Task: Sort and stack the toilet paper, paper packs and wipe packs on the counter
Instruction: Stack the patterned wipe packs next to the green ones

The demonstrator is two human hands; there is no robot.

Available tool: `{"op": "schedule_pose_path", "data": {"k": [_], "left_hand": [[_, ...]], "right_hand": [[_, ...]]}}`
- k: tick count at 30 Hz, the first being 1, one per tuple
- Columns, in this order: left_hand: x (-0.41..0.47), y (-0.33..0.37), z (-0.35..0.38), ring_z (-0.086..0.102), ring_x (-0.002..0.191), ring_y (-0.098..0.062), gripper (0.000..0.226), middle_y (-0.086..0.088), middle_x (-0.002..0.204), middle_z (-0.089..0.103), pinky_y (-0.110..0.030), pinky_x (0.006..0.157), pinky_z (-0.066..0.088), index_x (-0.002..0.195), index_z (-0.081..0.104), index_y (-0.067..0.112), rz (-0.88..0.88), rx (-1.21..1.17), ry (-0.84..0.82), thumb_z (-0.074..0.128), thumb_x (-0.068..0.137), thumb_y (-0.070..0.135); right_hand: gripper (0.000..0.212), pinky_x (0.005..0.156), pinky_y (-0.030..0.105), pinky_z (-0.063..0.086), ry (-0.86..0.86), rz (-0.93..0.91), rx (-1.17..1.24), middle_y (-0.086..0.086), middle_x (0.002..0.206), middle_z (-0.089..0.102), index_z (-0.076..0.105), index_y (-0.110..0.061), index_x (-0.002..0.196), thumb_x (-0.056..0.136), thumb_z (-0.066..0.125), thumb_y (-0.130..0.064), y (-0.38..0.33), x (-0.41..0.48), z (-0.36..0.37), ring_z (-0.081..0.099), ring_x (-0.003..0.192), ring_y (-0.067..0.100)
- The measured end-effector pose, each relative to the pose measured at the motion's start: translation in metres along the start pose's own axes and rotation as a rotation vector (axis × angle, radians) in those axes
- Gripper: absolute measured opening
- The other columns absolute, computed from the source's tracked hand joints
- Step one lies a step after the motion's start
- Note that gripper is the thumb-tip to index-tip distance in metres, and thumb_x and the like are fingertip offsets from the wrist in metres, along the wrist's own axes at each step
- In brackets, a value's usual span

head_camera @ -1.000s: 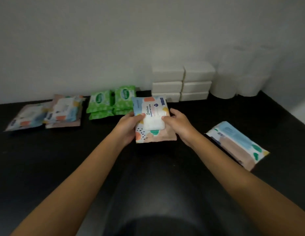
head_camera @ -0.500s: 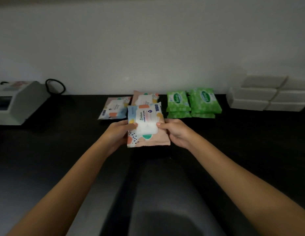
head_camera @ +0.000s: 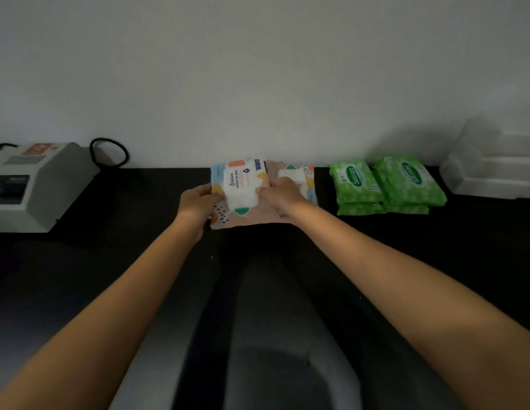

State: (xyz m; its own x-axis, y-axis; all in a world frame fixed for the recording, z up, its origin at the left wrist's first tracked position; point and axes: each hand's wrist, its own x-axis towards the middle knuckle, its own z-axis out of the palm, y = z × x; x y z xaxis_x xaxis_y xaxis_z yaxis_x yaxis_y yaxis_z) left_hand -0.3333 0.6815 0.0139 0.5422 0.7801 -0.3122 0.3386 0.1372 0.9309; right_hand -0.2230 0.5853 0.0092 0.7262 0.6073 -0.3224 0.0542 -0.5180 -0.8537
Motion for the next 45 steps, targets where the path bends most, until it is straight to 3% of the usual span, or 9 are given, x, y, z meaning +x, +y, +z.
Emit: {"op": "schedule_pose_path", "data": {"k": [4,11,14,23,26,32,38,41,45], "left_hand": [[0.034,-0.002,0.0,0.056,0.076,-0.012,0.041,-0.012,0.126,0.056,-0.027,0.066,0.048,0.134,0.048,0.01,0.061,0.054,-0.028,0.05,0.094,0.01],[0.076,-0.01,0.004,0.055,0.078,-0.013,0.046,-0.011,0.133,0.051,-0.023,0.058,0.047,0.138,0.043,0.014,-0.001,0.115,0.026,0.052,0.093,0.015],[0.086,-0.016,0.006,0.053,0.092,-0.017,0.047,-0.01,0.136,0.049,-0.025,0.07,0.048,0.139,0.043,0.018,-0.039,0.13,0.032,0.052,0.093,0.017],[0.098,-0.023,0.008,0.054,0.114,-0.024,0.044,-0.009,0.138,0.048,-0.038,0.092,0.05,0.138,0.044,0.021,-0.063,0.151,0.084,0.049,0.095,0.023],[0.101,-0.022,0.006,0.052,0.114,-0.022,0.047,-0.009,0.141,0.045,-0.032,0.086,0.046,0.14,0.04,0.02,-0.071,0.172,0.065,0.049,0.095,0.022],[0.098,-0.019,0.004,0.043,0.13,-0.023,0.055,-0.006,0.147,0.04,-0.033,0.099,0.04,0.145,0.031,0.017,-0.009,0.207,0.076,0.051,0.094,0.019],[0.069,-0.008,0.017,0.042,0.132,-0.025,0.049,-0.01,0.142,0.045,-0.034,0.107,0.039,0.14,0.041,0.011,0.275,0.33,0.131,0.053,0.092,0.018],[0.041,0.002,0.043,0.042,0.132,-0.019,0.046,-0.009,0.142,0.047,-0.022,0.106,0.031,0.138,0.043,0.007,0.364,0.312,0.062,0.05,0.094,0.014],[0.001,0.015,0.093,0.044,0.131,-0.018,0.045,-0.004,0.14,0.05,-0.023,0.106,0.032,0.138,0.044,0.01,0.407,0.271,-0.087,0.048,0.094,0.015]], "right_hand": [[0.04,0.104,0.042,0.039,0.045,-0.029,-0.193,0.013,0.126,0.059,0.048,-0.012,0.129,0.091,0.05,-0.025,-0.011,0.03,0.012,0.05,0.12,0.033],[0.047,0.11,0.041,0.024,0.093,0.034,-0.506,0.014,0.142,0.039,0.047,-0.007,0.132,0.095,0.043,-0.035,-0.009,0.065,0.018,0.022,0.138,0.034],[0.046,0.113,0.043,0.018,0.104,0.009,-0.622,0.012,0.147,0.03,0.046,-0.004,0.133,0.096,0.04,-0.031,-0.007,0.072,0.02,0.013,0.141,0.034],[0.042,0.106,0.041,0.024,0.143,-0.135,-0.835,0.01,0.137,0.035,0.058,-0.006,0.118,0.096,0.035,-0.033,0.006,0.082,0.029,0.025,0.129,0.029],[0.042,0.105,0.041,0.024,0.169,-0.184,-0.843,0.01,0.134,0.037,0.06,-0.006,0.116,0.097,0.034,-0.033,0.009,0.083,0.03,0.027,0.128,0.028],[0.04,0.105,0.038,0.026,0.233,-0.264,-0.715,0.009,0.136,0.04,0.057,-0.009,0.124,0.098,0.036,-0.03,0.012,0.079,0.022,0.029,0.131,0.025],[0.037,0.105,0.035,0.029,0.272,-0.288,-0.565,0.011,0.132,0.046,0.056,-0.008,0.125,0.097,0.039,-0.026,0.017,0.055,-0.012,0.037,0.128,0.025],[0.038,0.104,0.035,0.03,0.345,-0.282,-0.56,0.013,0.131,0.049,0.058,-0.007,0.125,0.096,0.043,-0.026,0.029,0.036,-0.042,0.041,0.126,0.028],[0.035,0.104,0.034,0.033,0.434,-0.23,-0.536,0.015,0.128,0.052,0.061,-0.009,0.121,0.094,0.045,-0.024,0.05,0.006,-0.091,0.045,0.123,0.029]]}}
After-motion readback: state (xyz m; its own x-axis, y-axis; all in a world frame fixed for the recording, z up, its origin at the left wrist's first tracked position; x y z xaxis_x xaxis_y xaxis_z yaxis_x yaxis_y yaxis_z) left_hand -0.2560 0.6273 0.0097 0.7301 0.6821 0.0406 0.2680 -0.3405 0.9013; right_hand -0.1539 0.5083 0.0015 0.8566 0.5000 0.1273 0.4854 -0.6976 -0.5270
